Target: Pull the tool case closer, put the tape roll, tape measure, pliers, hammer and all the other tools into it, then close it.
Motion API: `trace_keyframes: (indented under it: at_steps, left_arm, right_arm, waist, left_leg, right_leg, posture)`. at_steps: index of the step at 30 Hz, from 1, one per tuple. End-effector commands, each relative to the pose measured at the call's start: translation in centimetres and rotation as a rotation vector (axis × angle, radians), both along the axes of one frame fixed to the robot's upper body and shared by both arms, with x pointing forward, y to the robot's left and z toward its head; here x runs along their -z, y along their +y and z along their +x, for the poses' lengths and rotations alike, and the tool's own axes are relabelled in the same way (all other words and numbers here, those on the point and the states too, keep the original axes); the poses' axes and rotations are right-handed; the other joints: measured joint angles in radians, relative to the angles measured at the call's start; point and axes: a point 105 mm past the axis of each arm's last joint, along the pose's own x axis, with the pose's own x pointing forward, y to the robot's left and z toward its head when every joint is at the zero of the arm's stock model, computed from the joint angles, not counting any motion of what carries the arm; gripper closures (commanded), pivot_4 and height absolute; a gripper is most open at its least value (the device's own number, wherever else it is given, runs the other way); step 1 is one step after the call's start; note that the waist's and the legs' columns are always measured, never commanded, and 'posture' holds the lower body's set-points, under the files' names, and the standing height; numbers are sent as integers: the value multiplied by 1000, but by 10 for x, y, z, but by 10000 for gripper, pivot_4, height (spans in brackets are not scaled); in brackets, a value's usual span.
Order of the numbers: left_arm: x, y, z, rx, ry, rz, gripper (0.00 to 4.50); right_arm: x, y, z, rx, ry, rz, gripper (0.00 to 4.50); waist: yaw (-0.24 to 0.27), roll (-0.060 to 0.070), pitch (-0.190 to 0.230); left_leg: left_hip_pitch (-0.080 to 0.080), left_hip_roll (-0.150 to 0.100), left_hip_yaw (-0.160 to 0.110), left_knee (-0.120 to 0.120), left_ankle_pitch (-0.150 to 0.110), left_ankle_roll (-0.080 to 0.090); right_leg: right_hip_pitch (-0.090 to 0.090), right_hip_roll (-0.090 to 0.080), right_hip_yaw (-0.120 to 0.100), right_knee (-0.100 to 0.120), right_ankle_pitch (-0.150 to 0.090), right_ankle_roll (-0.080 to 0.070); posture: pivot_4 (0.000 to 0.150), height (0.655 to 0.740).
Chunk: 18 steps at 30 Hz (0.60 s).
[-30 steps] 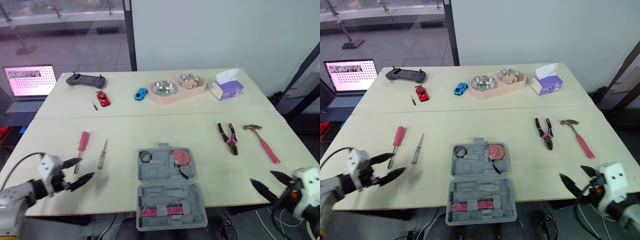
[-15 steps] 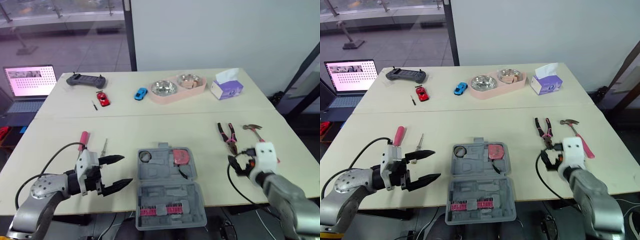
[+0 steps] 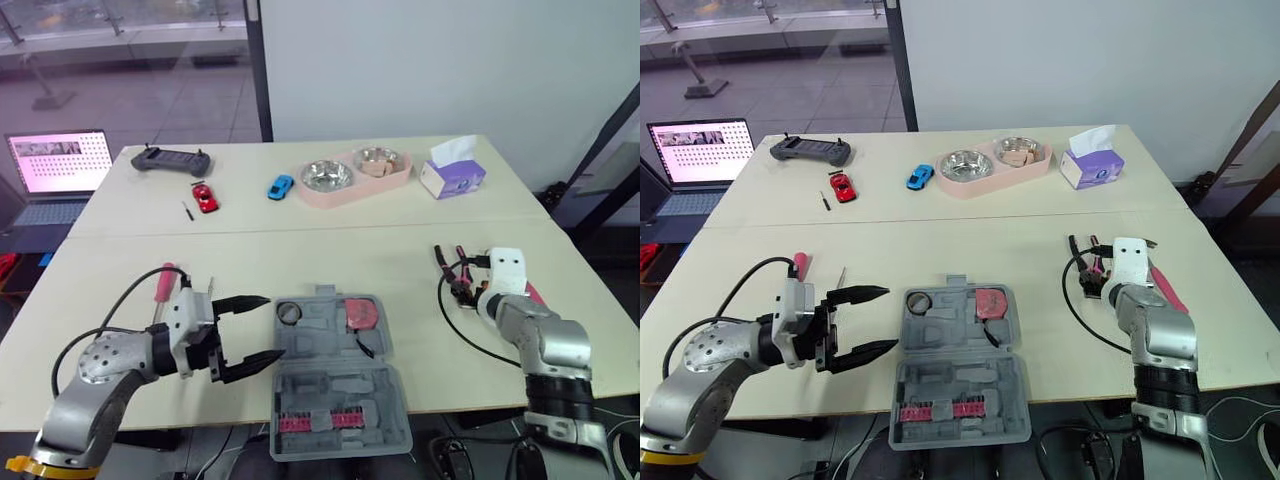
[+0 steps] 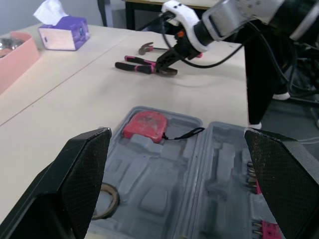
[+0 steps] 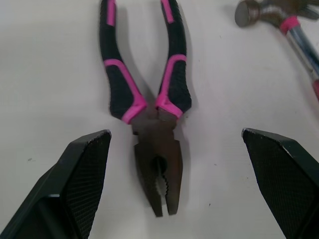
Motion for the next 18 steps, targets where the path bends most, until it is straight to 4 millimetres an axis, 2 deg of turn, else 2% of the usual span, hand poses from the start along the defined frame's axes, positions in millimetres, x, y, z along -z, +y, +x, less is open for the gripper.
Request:
trace_keyframes:
  at_steps: [1,4,6,8,11,13,16,18]
  left_arm:
    - [-4,-2,0,1,-51,11,0]
    - [-3,-1,0,-2,-52,11,0]
    - [-2,-1,0,-4,-54,12,0]
    - [-2,-1,1,-7,-55,13,0]
    - [-2,-1,2,-10,-59,13,0]
    - [-2,0,3,-13,-59,14,0]
    - [-1,0,4,-16,-59,15,0]
    - [-1,0,4,-17,-59,14,0]
  right_arm:
    - [3,2,11,0,-8,4,664]
    - [8,4,17,-7,9,8,664]
    - [10,6,19,-11,14,13,5937]
    - [10,8,21,-20,6,14,12621]
    - [10,10,23,-39,-8,12,28831]
    - [12,10,23,-41,-6,4,35426]
    - [9,9,23,-45,-27,-17,35355]
    - [-1,10,24,-61,-73,-43,35355]
  waist:
    - [-4,0,0]
    - [-15,0,0]
    - [-17,0,0]
    - [-18,0,0]
    - [-16,0,0]
    - [-16,0,0]
    - [-17,0,0]
    - [-17,0,0]
  left_leg:
    - [0,0,0,0,0,0]
    - [0,0,0,0,0,0]
    - [0,0,0,0,0,0]
    - [0,0,0,0,0,0]
    - [0,0,0,0,0,0]
    - [0,0,0,0,0,0]
    - [0,0,0,0,0,0]
    - [0,0,0,0,0,0]
  right_leg:
    - [0,0,0,0,0,0]
    - [0,0,0,0,0,0]
    - [0,0,0,0,0,1]
    - [0,0,0,0,0,1]
    - [0,0,0,0,0,1]
    - [0,0,0,0,0,1]
    - [0,0,1,0,0,1]
    - [0,0,1,0,0,1]
  posture:
    - [1500,7400]
    - [1500,7400]
    - [1500,7400]
    - [1500,7400]
    - [1500,7400]
    - [1500,7400]
    - [1500,7400]
    - [1500,7400]
